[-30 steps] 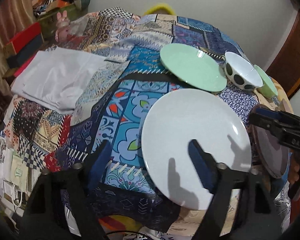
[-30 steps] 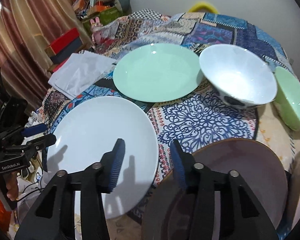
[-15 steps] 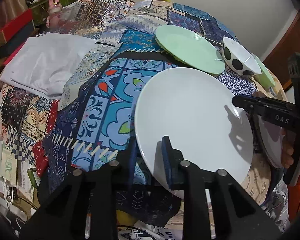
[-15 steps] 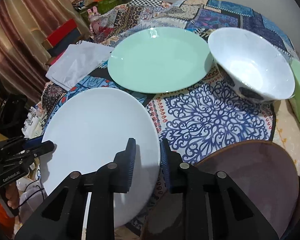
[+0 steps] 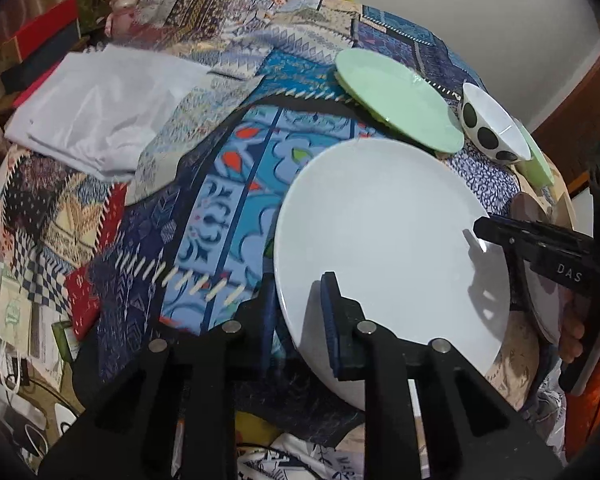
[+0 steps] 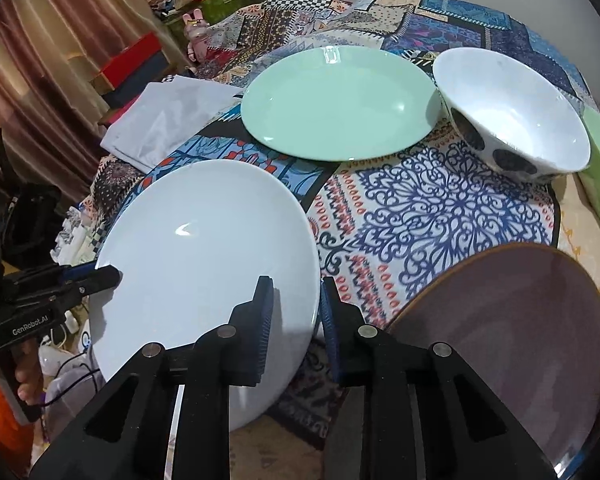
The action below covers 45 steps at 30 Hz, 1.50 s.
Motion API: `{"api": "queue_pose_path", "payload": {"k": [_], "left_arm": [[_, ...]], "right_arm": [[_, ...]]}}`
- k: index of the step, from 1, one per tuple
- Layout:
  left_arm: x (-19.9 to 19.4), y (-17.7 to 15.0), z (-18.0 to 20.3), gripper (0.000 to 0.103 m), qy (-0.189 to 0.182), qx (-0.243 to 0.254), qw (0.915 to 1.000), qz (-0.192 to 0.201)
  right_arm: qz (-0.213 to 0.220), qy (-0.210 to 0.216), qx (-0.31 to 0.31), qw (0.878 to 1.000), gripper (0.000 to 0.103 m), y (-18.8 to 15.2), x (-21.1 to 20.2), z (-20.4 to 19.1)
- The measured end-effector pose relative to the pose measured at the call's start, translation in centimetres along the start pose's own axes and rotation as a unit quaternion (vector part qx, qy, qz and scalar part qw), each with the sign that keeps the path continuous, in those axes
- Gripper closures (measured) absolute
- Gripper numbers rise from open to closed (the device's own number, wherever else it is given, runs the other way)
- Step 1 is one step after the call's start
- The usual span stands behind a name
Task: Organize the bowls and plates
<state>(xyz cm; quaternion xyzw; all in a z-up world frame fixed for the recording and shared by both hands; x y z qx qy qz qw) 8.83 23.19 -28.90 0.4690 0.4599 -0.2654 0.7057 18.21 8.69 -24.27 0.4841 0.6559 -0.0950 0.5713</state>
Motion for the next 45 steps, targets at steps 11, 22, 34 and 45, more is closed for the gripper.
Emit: {"api": "queue_pose_path", "payload": {"k": [11, 22, 34, 45], "left_arm": [[-0.1, -1.0, 0.3, 0.079, -0.011, 0.007, 0.9999, 0.002], [-0.9, -0.9, 0.5, 0.078, 0.003, -0.004, 1.0000, 0.006], [-3.7, 0.0, 3.4, 0.078, -0.006, 0.018, 0.9990, 0.040], [-5.8, 0.5, 7.9, 0.078, -0.028, 0.046, 0.9968, 0.058]], "right_arm": [[-0.001, -0.007, 0.008, 1.000, 0.081, -0.3, 0.6, -0.2], [0.035, -0.015, 0.004, 0.999, 0.081, -0.4, -1.4, -0.6], [0.083, -0.024, 0.023, 0.996, 0.081, -1.2, -5.8, 0.6], [0.120, -0.047, 0.043, 0.991, 0.081, -3.1, -10.5, 2.9]]}}
Point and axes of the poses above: each gripper's, at about its wrist camera, not at the fingertips, and x roughly the way its jaws point, z to its right, y to its top, the point moved 5 cm from there along x, roughly the way its jaws point, and after that the axes turned 8 degrees about y, right-handed, at the moved point
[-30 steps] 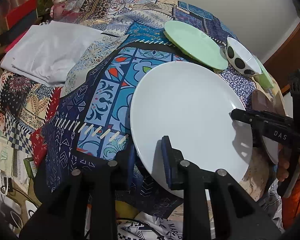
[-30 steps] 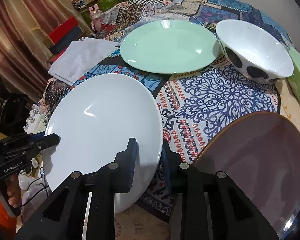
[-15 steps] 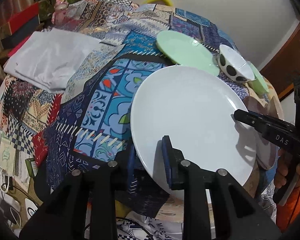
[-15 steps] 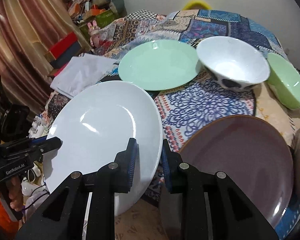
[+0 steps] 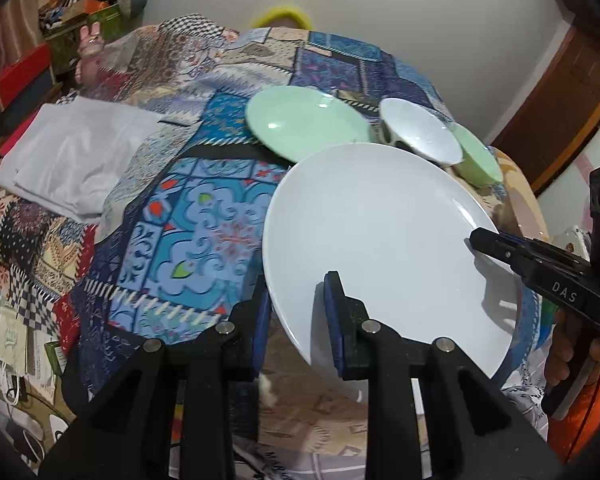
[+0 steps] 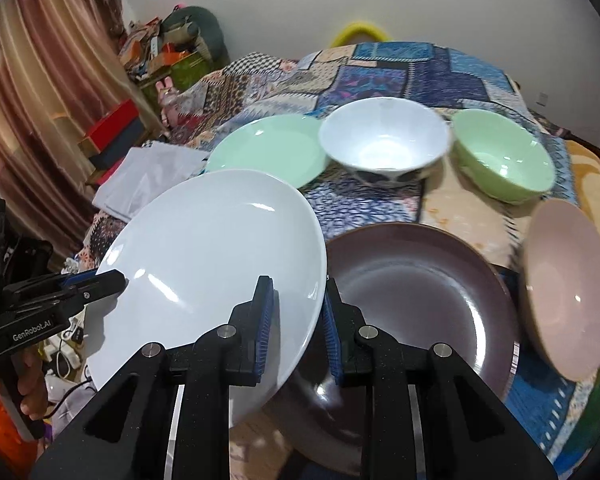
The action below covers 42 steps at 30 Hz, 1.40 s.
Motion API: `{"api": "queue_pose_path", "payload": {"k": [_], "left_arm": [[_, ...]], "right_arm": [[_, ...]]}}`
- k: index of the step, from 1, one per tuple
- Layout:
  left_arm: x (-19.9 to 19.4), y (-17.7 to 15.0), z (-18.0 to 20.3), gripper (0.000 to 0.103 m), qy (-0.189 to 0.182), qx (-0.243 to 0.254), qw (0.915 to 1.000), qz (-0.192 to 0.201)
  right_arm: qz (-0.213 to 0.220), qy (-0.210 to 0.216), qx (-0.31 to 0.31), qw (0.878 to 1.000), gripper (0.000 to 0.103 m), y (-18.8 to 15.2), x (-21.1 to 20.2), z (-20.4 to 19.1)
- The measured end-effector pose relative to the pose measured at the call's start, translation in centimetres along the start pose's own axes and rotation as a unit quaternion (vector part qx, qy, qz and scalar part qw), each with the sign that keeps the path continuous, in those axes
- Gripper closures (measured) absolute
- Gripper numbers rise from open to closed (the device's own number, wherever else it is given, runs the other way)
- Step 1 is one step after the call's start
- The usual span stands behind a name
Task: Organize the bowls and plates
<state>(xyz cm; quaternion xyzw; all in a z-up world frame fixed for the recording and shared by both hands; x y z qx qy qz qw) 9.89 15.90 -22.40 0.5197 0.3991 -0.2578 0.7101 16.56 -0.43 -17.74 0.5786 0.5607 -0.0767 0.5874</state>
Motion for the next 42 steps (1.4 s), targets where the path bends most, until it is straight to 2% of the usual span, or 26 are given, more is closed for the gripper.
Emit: {"api": "queue_pose_path", "payload": {"k": [10, 19, 30, 42], "left_arm": [[0.2, 0.3, 4.8, 0.078, -0.020, 0.035, 0.9992, -0.003], [2.4, 0.0, 8.4, 0.078, -0.032, 0.062, 0.9972, -0.028], [5.7, -0.7, 11.4, 0.077, -0.032, 0.086, 0.9940, -0.059], [7.9, 0.0, 13.5, 0.077, -0.034, 0.108, 0.9912, -0.069]], "right_arm": [[0.014, -0.020, 0.033, 0.999, 0.081, -1.5, -2.8, 3.6], [0.011, -0.032, 0.065, 0.997, 0.081, -3.4, -3.4, 6.4], [-0.003, -0.038, 0.097, 0.995, 0.081, -5.0, -3.2, 9.1], [0.005, -0.044, 0.122, 0.991, 0.081, -5.4, -3.7, 10.6]]}}
Point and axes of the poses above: each gripper's, at about its wrist camera, not at the fingertips, and x roughly the way its jaws point, z to its right, y to its top, the point moved 5 cm from there along x, roughly the way its jaws point, and after that the axes turned 8 degrees about y, right-handed, at the moved point
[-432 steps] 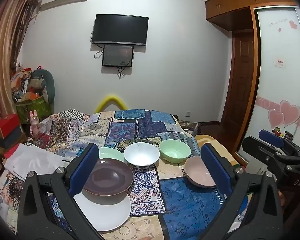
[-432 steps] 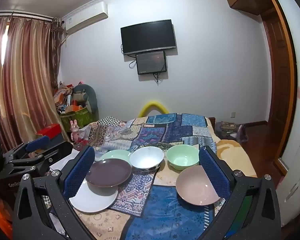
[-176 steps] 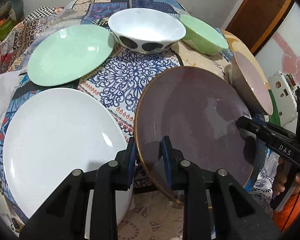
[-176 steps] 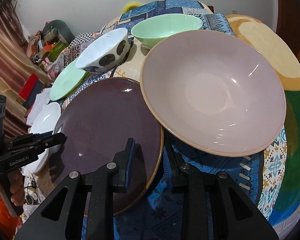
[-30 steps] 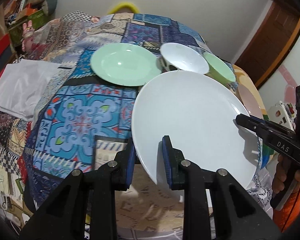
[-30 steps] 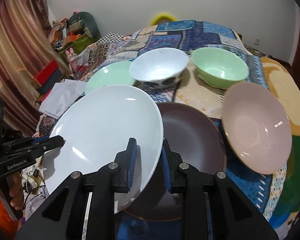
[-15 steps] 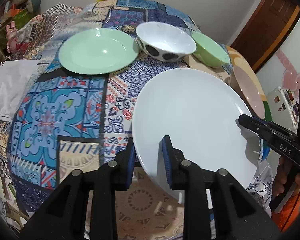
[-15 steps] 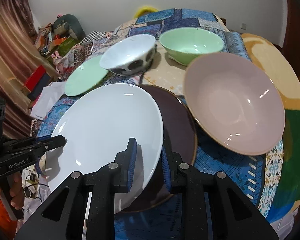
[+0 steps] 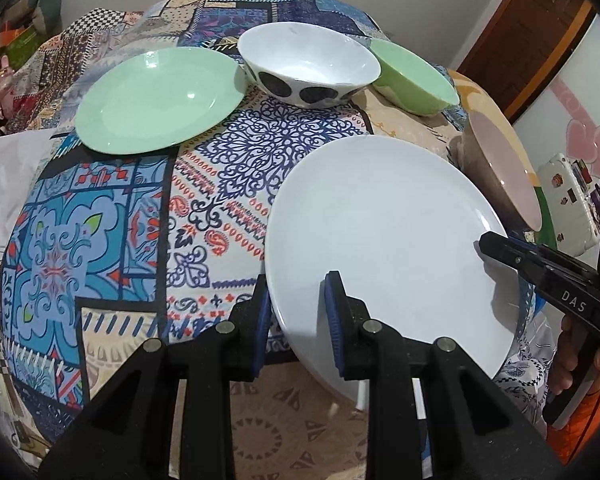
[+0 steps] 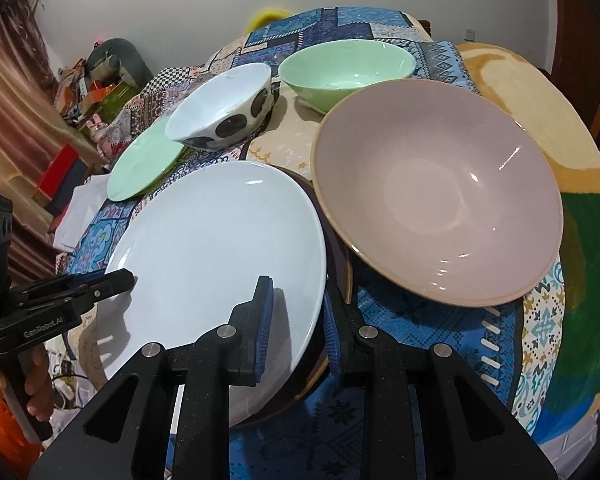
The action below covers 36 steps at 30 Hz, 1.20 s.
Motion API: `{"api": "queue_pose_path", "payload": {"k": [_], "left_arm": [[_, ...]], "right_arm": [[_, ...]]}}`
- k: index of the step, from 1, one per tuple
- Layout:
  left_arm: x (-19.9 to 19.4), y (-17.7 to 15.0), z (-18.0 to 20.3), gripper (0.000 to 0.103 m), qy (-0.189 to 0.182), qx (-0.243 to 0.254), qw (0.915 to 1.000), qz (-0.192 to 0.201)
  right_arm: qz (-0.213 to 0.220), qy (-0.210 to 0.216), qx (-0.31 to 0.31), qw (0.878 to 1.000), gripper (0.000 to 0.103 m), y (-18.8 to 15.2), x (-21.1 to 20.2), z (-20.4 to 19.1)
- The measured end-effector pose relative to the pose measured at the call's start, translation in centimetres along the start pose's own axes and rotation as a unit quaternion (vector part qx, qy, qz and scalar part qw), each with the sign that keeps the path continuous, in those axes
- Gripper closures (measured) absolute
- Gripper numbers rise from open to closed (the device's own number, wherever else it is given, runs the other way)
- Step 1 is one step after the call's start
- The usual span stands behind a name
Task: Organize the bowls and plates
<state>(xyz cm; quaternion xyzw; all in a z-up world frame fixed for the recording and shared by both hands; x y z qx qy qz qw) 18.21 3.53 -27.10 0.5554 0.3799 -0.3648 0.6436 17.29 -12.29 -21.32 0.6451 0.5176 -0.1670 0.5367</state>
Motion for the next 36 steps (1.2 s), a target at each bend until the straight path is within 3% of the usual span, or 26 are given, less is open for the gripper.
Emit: {"api": "queue_pose_path", "payload": {"k": [13, 17, 26, 31, 36], "left_arm": [[0.8, 0.5, 0.4, 0.074, -0.005, 0.006, 1.0000, -0.005], [0.7, 0.3, 0.6, 0.074, 0.001, 0.017, 0.9999, -0.001], [-0.8, -0.5, 0.5, 0.071, -0.004, 0.021, 0.9997, 0.007], [-3.4, 0.0, -1.4, 0.055, 0.004, 0.005, 0.9992, 0.040], [-6.4, 1.4, -4.5, 0.033, 0.032, -0.015, 0.9958, 0.085]], "right_arm": [[-0.020, -0.021, -0.035, 0.999, 0.079, 0.1, -0.1, -0.5], [-0.008, -0.047, -0.050, 0.998, 0.076, 0.3, -1.0, -0.3], [0.004, -0.045, -0.061, 0.997, 0.072, 0.9, -2.6, -1.4], [0.029, -0.031, -0.078, 0.996, 0.058, 2.5, -2.8, -3.9], [0.045, -0.009, -0.097, 0.994, 0.047, 4.5, -1.6, -7.1]]}}
Point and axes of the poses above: each gripper's, at about its wrist camera, not at the fingertips, and x roughly the way its jaws point, z to its right, y to its top, the point moved 5 cm from there along x, roughly the way its jaws point, and after that the axes turned 8 degrees about y, right-handed, at the moved point
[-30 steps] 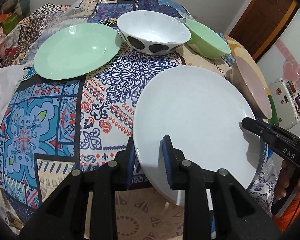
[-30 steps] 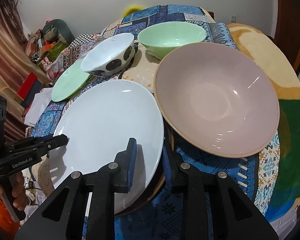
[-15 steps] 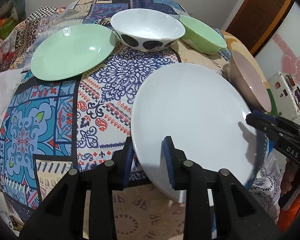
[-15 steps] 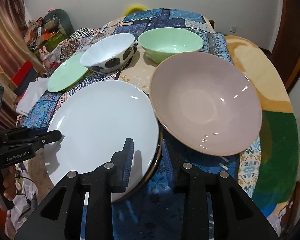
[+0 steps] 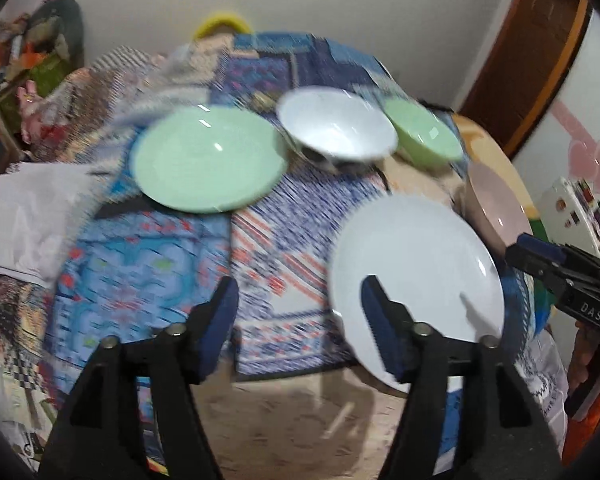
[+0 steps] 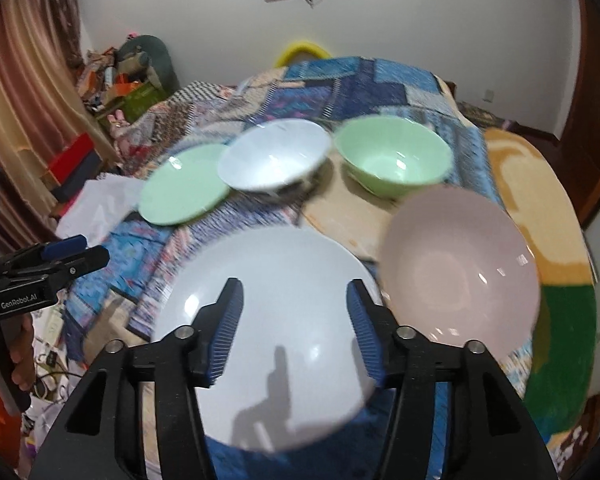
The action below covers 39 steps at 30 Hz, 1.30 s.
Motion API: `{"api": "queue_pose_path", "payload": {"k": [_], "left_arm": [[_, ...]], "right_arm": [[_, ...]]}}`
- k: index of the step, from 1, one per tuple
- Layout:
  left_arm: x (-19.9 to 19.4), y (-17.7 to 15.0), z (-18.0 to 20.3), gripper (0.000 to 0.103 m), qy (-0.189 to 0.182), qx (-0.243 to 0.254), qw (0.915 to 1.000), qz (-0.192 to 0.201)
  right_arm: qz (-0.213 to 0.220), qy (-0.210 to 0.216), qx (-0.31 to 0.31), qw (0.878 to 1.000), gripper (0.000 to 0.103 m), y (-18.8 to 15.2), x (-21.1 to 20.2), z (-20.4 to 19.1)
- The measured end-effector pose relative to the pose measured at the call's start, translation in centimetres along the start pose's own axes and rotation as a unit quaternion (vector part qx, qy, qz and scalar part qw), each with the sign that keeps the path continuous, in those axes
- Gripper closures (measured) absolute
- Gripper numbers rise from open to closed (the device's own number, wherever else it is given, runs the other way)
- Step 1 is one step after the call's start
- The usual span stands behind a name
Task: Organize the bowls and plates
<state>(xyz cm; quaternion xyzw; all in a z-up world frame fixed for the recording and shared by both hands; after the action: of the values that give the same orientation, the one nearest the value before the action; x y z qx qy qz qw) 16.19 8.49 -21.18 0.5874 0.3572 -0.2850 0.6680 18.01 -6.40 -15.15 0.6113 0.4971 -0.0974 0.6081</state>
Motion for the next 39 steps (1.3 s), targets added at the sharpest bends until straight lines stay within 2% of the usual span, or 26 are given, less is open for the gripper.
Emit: {"api": "queue_pose_path", "payload": {"k": [1, 3, 5, 8, 14, 17, 19, 22, 23, 25, 27, 36, 39], "left_arm": [[-0.5, 0.5, -1.0, 0.030, 0.008, -0.005, 0.9999, 0.010], [-1.2, 1.4, -2.6, 0.017, 0.022, -0.014, 0.9993, 0.025], [-1.6, 2.3, -4.2, 0.013, 0.037, -0.023, 0.9983, 0.039], [-1.6, 3.4, -6.6, 0.012, 0.057, -0.034, 0.9966, 0.049], [1.0, 5.1, -10.7, 0.012, 0.082, -0.048, 0.9947, 0.040], [2.9, 5.8, -11.6, 0.012, 0.089, -0.032, 0.9949, 0.035], [4.4, 6.3, -12.2, 0.014, 0.094, -0.024, 0.9949, 0.028], [7.0, 7.0, -13.1, 0.025, 0.089, -0.025, 0.9957, 0.012], [8.1, 7.3, -13.5, 0.031, 0.083, -0.028, 0.9962, 0.003], [9.7, 7.6, -14.0, 0.040, 0.074, -0.031, 0.9967, -0.009], [11.6, 7.9, -14.5, 0.057, 0.065, -0.035, 0.9969, -0.029], [15.7, 9.0, -15.4, 0.072, 0.030, -0.040, 0.9976, -0.048], [16.5, 9.5, -15.3, 0.076, 0.015, -0.042, 0.9980, -0.046]], "right_arm": [[0.003, 0.004, -0.004, 1.000, 0.043, 0.4, 0.4, -0.6], [0.004, 0.008, -0.014, 1.000, 0.042, 1.1, 1.4, -1.7], [-0.002, 0.015, -0.023, 1.000, 0.040, 1.8, 2.8, -2.7], [-0.012, 0.020, -0.033, 0.999, 0.036, 2.5, 4.9, -3.9], [-0.037, 0.024, -0.032, 0.999, 0.036, 3.9, 9.0, -5.0], [-0.049, 0.023, -0.034, 0.998, 0.036, 4.4, 10.8, -5.3], [-0.060, 0.024, -0.032, 0.997, 0.037, 4.5, 12.1, -5.4], [-0.079, 0.020, -0.028, 0.996, 0.048, 4.6, 14.2, -5.5], [-0.086, 0.020, -0.026, 0.996, 0.054, 4.7, 14.7, -5.4], [-0.101, 0.024, -0.020, 0.994, 0.060, 4.7, 15.9, -5.3], [-0.108, 0.020, -0.016, 0.994, 0.064, 4.7, 16.7, -5.1], [-0.128, 0.035, 0.011, 0.991, 0.069, 4.8, 19.1, -4.9], [-0.126, 0.045, 0.027, 0.991, 0.075, 4.9, 19.5, -4.9]]}}
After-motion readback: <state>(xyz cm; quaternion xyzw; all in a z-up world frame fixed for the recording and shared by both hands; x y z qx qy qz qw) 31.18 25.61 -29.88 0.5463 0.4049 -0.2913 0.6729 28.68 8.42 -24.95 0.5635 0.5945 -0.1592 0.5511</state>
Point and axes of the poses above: each gripper's, at about its wrist camera, not at the fingertips, and x roughly the way its jaws point, z to its right, y to its top, the point moved 5 cm from there along x, roughly the way its jaws point, and after that the axes turned 8 degrees about y, right-handed, at the moved point
